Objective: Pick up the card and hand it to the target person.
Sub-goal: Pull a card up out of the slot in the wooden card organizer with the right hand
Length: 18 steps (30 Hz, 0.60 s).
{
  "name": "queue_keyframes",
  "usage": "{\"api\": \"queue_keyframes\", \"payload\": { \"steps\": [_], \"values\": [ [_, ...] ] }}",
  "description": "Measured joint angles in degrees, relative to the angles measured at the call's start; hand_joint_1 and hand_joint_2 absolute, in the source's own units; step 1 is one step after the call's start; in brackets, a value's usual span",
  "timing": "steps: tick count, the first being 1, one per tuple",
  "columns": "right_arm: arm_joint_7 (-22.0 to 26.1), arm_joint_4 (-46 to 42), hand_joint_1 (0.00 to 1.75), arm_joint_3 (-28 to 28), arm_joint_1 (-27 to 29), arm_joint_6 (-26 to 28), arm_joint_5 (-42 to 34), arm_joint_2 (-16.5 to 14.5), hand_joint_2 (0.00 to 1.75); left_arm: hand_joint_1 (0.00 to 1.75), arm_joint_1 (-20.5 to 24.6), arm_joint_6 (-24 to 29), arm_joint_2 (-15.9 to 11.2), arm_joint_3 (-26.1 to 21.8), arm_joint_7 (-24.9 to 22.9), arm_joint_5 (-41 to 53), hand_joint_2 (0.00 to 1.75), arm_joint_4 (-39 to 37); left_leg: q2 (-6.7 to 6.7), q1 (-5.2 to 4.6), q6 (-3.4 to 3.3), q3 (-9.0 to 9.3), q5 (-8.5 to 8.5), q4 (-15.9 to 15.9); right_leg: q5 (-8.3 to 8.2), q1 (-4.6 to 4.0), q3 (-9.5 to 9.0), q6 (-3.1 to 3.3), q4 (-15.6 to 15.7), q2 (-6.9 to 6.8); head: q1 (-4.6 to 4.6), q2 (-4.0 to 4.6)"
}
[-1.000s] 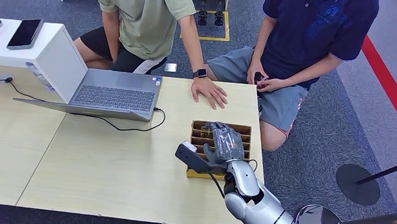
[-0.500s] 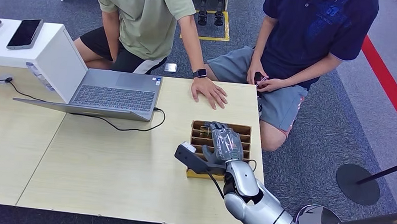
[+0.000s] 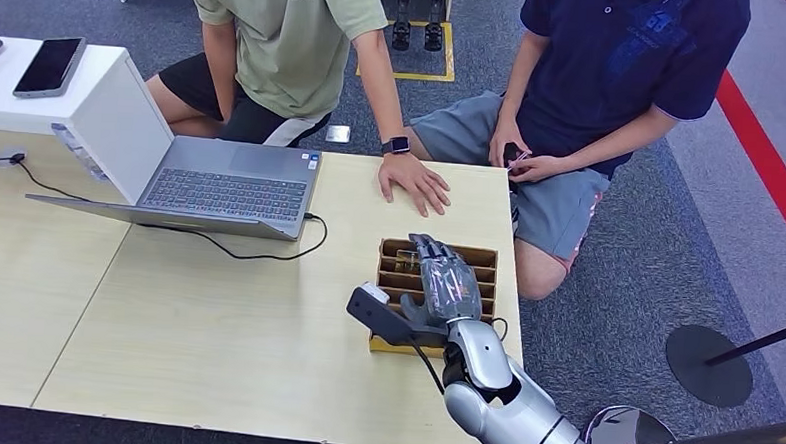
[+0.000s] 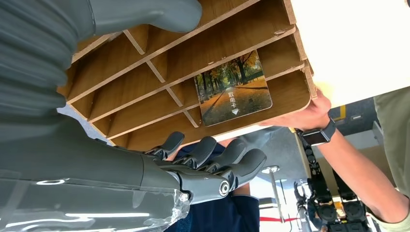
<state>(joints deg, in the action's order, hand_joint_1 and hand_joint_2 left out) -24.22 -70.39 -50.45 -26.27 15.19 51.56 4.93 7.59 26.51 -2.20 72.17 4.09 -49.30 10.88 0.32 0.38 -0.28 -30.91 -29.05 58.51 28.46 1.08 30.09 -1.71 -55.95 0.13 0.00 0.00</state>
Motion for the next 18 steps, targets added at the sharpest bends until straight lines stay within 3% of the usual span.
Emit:
{"api": "queue_keyframes", "payload": {
  "steps": [3,8,12,18],
  "values": [
    [0.0,0.0,0.6,0.0,0.0,0.0,0.0,0.0,1.75,0.0,0.0,0.0,0.0,0.0,0.0,0.0,1.75,0.0,0.02,-0.01,0.0,0.0,-0.01,0.0,0.02,0.01,0.0,-0.02,0.0,-0.01,0.0,0.0],
    [0.0,0.0,1.21,-0.1,0.0,0.0,0.0,0.0,1.75,0.0,0.0,0.0,0.0,-0.1,0.0,-0.1,1.75,0.0,0.02,-0.01,0.0,0.0,-0.01,0.0,0.02,0.02,0.0,-0.02,0.0,-0.01,0.0,0.0],
    [0.0,-0.1,1.32,-0.1,0.0,0.0,-0.1,0.0,1.75,0.0,-0.1,0.0,0.0,-0.1,0.0,-0.2,1.75,0.0,0.04,-0.01,0.0,0.02,-0.01,0.0,0.02,0.01,-0.02,-0.02,0.0,-0.03,0.0,0.0],
    [-0.1,-0.1,1.31,-0.2,0.0,0.1,-0.1,0.0,1.75,0.0,-0.1,0.0,0.0,-0.2,0.1,-0.2,1.75,0.0,0.02,0.0,0.0,0.03,-0.01,0.0,0.01,0.0,-0.03,0.0,0.0,-0.01,0.0,0.0]
  ]
}}
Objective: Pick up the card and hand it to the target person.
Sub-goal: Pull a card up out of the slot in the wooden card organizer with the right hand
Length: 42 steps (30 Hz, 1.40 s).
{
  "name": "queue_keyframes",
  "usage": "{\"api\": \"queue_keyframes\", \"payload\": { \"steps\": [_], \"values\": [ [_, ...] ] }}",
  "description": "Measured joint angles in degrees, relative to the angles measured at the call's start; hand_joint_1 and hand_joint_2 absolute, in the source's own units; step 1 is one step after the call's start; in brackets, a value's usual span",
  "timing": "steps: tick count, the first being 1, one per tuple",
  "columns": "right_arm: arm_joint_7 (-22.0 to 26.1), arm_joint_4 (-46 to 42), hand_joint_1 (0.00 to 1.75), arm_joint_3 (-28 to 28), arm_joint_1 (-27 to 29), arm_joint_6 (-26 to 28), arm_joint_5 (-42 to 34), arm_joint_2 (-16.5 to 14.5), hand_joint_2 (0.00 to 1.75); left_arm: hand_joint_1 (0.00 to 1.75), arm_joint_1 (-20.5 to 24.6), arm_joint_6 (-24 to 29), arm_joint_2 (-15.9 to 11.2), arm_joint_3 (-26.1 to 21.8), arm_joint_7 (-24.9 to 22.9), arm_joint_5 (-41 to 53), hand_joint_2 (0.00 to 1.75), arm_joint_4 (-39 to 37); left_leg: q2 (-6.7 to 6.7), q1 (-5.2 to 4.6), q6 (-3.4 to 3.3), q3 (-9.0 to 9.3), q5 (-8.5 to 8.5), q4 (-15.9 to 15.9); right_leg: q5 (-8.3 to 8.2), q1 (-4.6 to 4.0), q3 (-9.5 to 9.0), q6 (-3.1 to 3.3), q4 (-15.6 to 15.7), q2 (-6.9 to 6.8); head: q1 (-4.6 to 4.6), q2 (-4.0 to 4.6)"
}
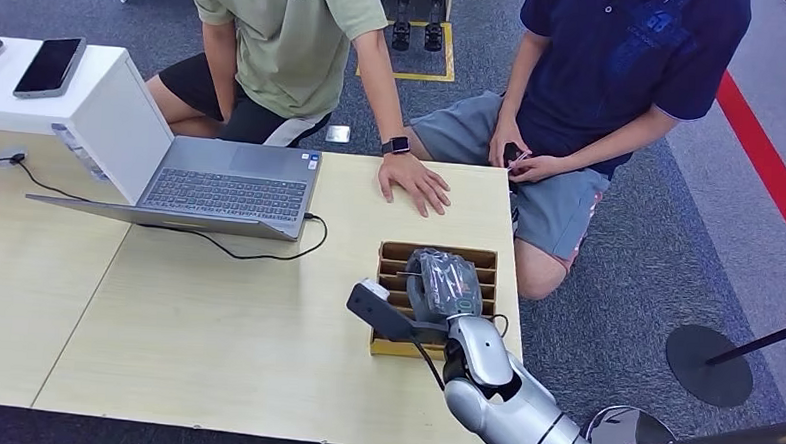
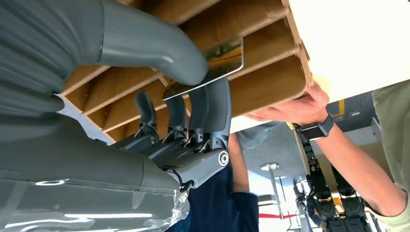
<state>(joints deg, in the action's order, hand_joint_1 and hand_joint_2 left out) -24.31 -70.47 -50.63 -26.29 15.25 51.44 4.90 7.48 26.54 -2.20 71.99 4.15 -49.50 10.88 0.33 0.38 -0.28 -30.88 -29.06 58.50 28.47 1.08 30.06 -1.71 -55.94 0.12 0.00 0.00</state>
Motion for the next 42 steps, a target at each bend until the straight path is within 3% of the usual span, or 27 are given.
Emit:
{"api": "queue_keyframes", "payload": {
  "steps": [18,21,25,28,32,37,42],
  "values": [
    [0.0,0.2,1.28,0.0,0.0,0.1,-0.1,-0.1,1.75,0.0,0.0,0.0,0.0,0.0,-0.1,0.0,1.75,0.0,0.01,-0.01,0.0,0.0,0.0,0.0,0.01,0.01,-0.01,0.0,0.0,-0.01,0.0,0.0],
    [0.0,0.3,1.37,0.0,-0.1,0.1,-0.2,-0.1,1.75,0.0,0.1,-0.5,-0.1,0.9,-0.7,0.8,1.75,-0.1,0.0,0.01,0.0,0.0,0.01,0.0,-0.01,-0.01,-0.01,0.01,0.0,0.0,0.0,0.0],
    [0.8,1.1,1.6,-0.1,-0.5,0.4,-0.5,-0.3,1.75,0.0,0.2,-5.1,-1.1,0.5,0.5,0.3,0.0,0.3,0.01,-0.01,0.0,-0.01,0.0,0.0,0.0,0.01,0.01,0.0,0.0,-0.01,0.0,0.0],
    [1.6,1.7,1.68,-0.1,-0.8,0.7,-0.6,-0.6,1.75,0.0,0.2,-8.7,-1.8,-0.9,1.6,-1.2,0.0,0.2,-0.03,0.02,0.02,0.01,0.02,0.0,-0.03,-0.03,-0.01,0.03,0.0,0.03,0.0,0.0],
    [2.1,2.2,1.62,-0.1,-1.0,0.8,-0.5,-0.9,1.75,0.0,0.1,-10.4,-2.2,-1.2,1.6,-1.6,1.75,0.1,-0.03,0.02,0.01,0.01,0.01,0.0,-0.02,-0.02,0.0,0.02,0.0,0.03,0.0,0.0],
    [2.4,2.4,1.55,-0.1,-1.2,0.8,-0.5,-1.1,1.75,0.0,0.0,-12.7,-2.4,-1.2,1.2,-1.8,1.75,0.0,-0.03,0.02,0.01,0.01,0.01,0.0,-0.01,-0.02,0.0,0.02,0.0,0.03,0.0,0.0],
    [1.6,-2.3,1.55,0.9,-0.2,2.6,0.0,0.5,1.75,0.0,-0.4,-9.8,-2.1,-1.3,1.0,-1.8,1.75,-0.1,-0.02,0.02,0.0,0.0,0.0,0.0,-0.01,-0.02,0.0,0.01,0.0,0.01,0.0,0.0]
  ]
}}
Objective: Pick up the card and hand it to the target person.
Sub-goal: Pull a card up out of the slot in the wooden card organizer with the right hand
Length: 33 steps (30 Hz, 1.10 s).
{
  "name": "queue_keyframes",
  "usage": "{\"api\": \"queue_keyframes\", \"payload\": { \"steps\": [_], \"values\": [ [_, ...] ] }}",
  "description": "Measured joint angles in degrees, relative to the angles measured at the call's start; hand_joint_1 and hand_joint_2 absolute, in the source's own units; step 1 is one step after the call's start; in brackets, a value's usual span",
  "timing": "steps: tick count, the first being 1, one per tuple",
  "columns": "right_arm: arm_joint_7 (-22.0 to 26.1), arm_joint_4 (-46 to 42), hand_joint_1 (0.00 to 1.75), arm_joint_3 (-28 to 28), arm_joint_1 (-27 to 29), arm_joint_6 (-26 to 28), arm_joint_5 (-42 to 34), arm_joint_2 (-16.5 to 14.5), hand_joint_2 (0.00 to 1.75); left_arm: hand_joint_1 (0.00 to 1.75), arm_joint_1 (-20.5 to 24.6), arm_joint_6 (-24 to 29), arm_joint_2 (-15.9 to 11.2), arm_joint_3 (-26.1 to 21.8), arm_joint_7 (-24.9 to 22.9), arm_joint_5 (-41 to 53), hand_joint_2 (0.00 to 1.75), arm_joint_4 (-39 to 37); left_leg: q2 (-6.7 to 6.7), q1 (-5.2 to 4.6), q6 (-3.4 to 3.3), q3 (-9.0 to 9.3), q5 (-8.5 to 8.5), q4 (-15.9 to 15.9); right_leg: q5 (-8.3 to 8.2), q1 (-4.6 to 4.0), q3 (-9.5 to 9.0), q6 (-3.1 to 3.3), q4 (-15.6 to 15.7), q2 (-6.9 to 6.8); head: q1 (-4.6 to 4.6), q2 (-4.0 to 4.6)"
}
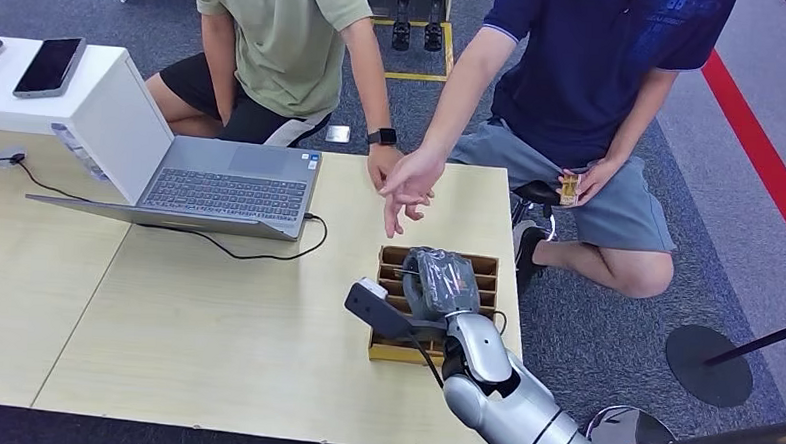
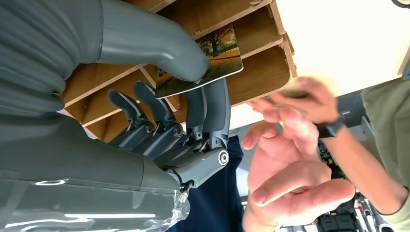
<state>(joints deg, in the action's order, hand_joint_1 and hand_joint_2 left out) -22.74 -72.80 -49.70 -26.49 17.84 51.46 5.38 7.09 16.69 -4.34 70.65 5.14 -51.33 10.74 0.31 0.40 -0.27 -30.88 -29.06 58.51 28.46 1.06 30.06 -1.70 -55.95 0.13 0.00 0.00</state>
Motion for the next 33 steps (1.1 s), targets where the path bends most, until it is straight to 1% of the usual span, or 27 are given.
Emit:
{"api": "queue_keyframes", "payload": {
  "steps": [3,6,14,16,19,21,23,27,33],
  "values": [
    [-1.2,-8.0,1.55,1.8,1.4,2.3,1.6,2.6,1.75,0.0,-0.4,1.3,0.1,-0.1,-0.6,-0.2,1.75,0.0,0.05,-0.01,-0.01,-0.05,-0.01,0.0,0.03,0.01,0.03,-0.01,0.0,-0.05,0.0,0.0],
    [-2.3,-14.7,1.55,3.1,2.8,2.7,3.1,4.6,1.75,0.0,-0.6,1.7,0.1,-0.2,-0.7,-0.3,1.75,0.1,0.15,-0.03,-0.02,-0.12,-0.04,0.1,0.09,0.03,0.08,-0.03,-0.1,-0.15,0.0,0.0],
    [-2.5,-15.1,1.55,3.1,3.2,2.2,3.2,4.6,1.75,0.0,-0.5,1.6,0.1,-0.2,-0.8,-0.3,1.75,0.1,0.16,-0.02,-0.02,-0.08,0.01,0.1,0.04,0.02,0.05,-0.02,-0.1,-0.16,0.0,0.0],
    [-2.2,-15.5,1.55,3.4,3.3,3.2,3.8,4.6,1.75,0.0,-0.5,1.7,0.1,-0.1,-0.9,-0.4,1.75,0.0,0.14,-0.02,-0.01,-0.08,0.01,0.1,0.03,0.02,0.06,-0.02,0.0,-0.14,0.0,0.0],
    [-1.9,-21.0,1.55,4.8,4.3,5.3,5.7,5.7,1.75,0.0,-0.5,2.0,0.1,-0.2,-1.5,-0.5,1.75,0.0,0.15,-0.01,-0.02,-0.08,0.0,0.1,0.04,0.01,0.06,-0.02,0.0,-0.15,0.0,0.0],
    [-2.3,-25.8,1.55,5.6,5.2,4.9,6.6,6.8,1.75,0.0,-0.6,2.2,0.0,-0.3,-1.7,-0.6,1.75,0.0,0.18,-0.01,-0.02,-0.11,-0.02,0.1,0.07,0.01,0.07,-0.01,-0.1,-0.19,0.0,0.0],
    [-2.6,-28.8,1.55,6.2,5.7,4.4,7.4,7.3,1.75,0.0,-0.6,2.5,0.0,-0.4,-1.8,-0.8,1.75,0.0,0.2,-0.03,-0.02,-0.12,-0.04,0.1,0.1,0.02,0.08,-0.03,-0.1,-0.2,0.0,0.0],
    [-2.3,-31.1,1.55,6.9,6.2,4.8,8.5,7.2,1.75,0.0,-0.6,3.0,-0.1,-0.5,-1.7,-1.0,1.75,0.0,0.18,-0.03,-0.02,-0.1,-0.04,0.1,0.1,0.03,0.07,-0.03,-0.1,-0.19,0.0,0.0],
    [-1.1,-31.2,1.55,7.3,6.7,7.0,8.2,6.7,1.75,0.0,-0.6,3.3,0.1,-0.3,-1.9,-0.9,1.75,0.0,0.12,0.0,0.0,-0.08,0.02,0.1,0.02,-0.01,0.05,0.01,0.0,-0.17,0.0,0.0]
  ]
}}
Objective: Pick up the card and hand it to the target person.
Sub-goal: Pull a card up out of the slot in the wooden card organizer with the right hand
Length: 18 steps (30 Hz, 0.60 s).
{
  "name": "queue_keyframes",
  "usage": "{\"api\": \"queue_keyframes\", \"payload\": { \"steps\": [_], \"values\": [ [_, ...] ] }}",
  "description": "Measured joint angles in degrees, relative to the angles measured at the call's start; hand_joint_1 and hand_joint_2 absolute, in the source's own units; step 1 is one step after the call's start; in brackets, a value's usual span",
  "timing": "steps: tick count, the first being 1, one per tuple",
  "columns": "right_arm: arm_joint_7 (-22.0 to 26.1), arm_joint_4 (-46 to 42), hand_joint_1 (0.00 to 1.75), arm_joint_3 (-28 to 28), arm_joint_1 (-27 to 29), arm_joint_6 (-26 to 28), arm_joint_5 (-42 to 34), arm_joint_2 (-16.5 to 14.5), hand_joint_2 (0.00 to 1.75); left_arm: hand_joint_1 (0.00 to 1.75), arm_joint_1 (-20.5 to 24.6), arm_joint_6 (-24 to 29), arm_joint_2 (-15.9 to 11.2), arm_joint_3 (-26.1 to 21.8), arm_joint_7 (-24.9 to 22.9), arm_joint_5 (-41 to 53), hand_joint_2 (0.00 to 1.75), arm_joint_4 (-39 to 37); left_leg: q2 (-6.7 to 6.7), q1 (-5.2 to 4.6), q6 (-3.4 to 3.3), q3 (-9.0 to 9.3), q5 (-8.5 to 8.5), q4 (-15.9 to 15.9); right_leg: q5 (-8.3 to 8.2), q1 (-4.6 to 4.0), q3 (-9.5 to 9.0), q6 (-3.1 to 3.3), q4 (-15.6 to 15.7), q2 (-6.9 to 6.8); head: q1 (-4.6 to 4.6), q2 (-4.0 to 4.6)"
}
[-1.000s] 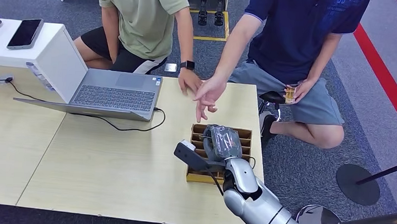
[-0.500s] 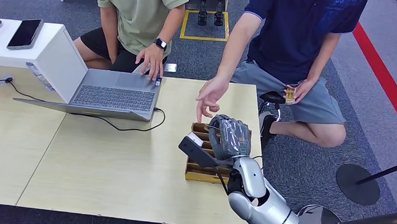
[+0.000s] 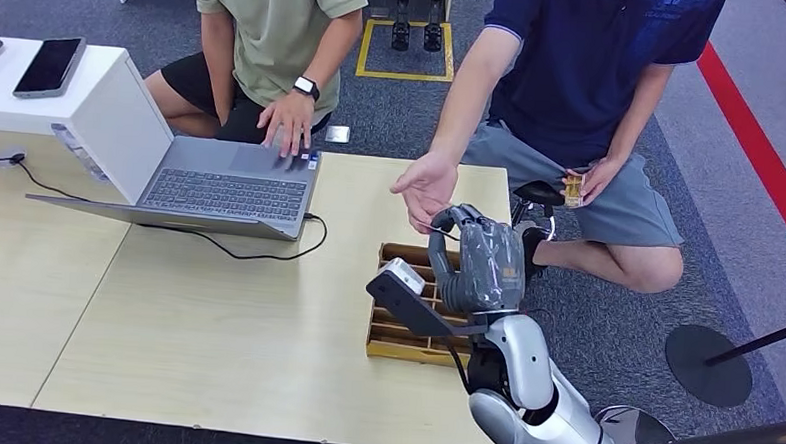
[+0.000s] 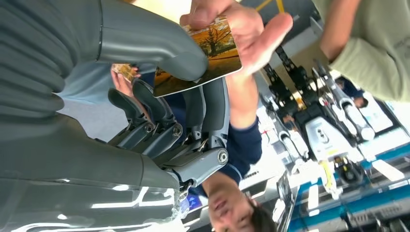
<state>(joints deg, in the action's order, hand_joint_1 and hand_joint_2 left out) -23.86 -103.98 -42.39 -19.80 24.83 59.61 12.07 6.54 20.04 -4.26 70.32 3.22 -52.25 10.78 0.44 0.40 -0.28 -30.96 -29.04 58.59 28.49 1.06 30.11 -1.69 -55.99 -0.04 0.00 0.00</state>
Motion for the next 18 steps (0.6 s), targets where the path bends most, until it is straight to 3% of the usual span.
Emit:
{"api": "queue_keyframes", "payload": {
  "steps": [13,15,16,17,18],
  "values": [
    [2.0,3.7,1.55,-0.6,-1.2,0.6,-2.2,-1.4,1.75,0.0,-0.2,-8.7,-0.7,-3.6,-1.0,-4.3,1.75,0.1,-0.12,0.0,0.0,0.06,-0.02,0.0,-0.01,0.0,-0.03,-0.01,0.0,0.12,0.0,0.0],
    [2.1,3.9,1.31,-0.8,-1.4,0.5,-2.5,-1.5,1.75,0.0,-0.1,-8.9,-0.7,-3.1,-1.6,-3.9,1.75,-0.1,-0.12,-0.01,0.0,0.05,-0.02,0.0,0.0,0.02,-0.01,-0.02,0.0,0.12,0.0,0.0],
    [2.1,4.0,1.07,-0.8,-1.4,0.5,-2.6,-1.5,1.75,0.0,-0.1,-8.7,-0.7,-3.0,-1.3,-3.8,1.75,0.0,-0.13,-0.01,0.0,0.05,-0.02,0.0,-0.01,0.02,-0.01,-0.02,0.0,0.13,0.0,0.0],
    [2.1,4.0,0.77,-0.9,-1.4,0.5,-2.7,-1.5,1.75,0.0,-0.1,-8.5,-0.6,-3.1,-1.3,-3.8,1.31,-0.1,-0.13,-0.01,0.01,0.06,-0.02,-0.1,-0.01,0.01,-0.01,-0.01,0.0,0.13,0.0,0.0],
    [2.1,4.0,0.58,-0.9,-1.4,0.5,-2.8,-1.4,1.75,0.0,-0.2,-8.3,-0.6,-3.3,-1.1,-4.1,0.87,-0.1,-0.12,-0.02,0.0,0.05,-0.02,0.0,0.0,0.02,-0.01,-0.02,0.0,0.12,0.0,0.0]
  ]
}}
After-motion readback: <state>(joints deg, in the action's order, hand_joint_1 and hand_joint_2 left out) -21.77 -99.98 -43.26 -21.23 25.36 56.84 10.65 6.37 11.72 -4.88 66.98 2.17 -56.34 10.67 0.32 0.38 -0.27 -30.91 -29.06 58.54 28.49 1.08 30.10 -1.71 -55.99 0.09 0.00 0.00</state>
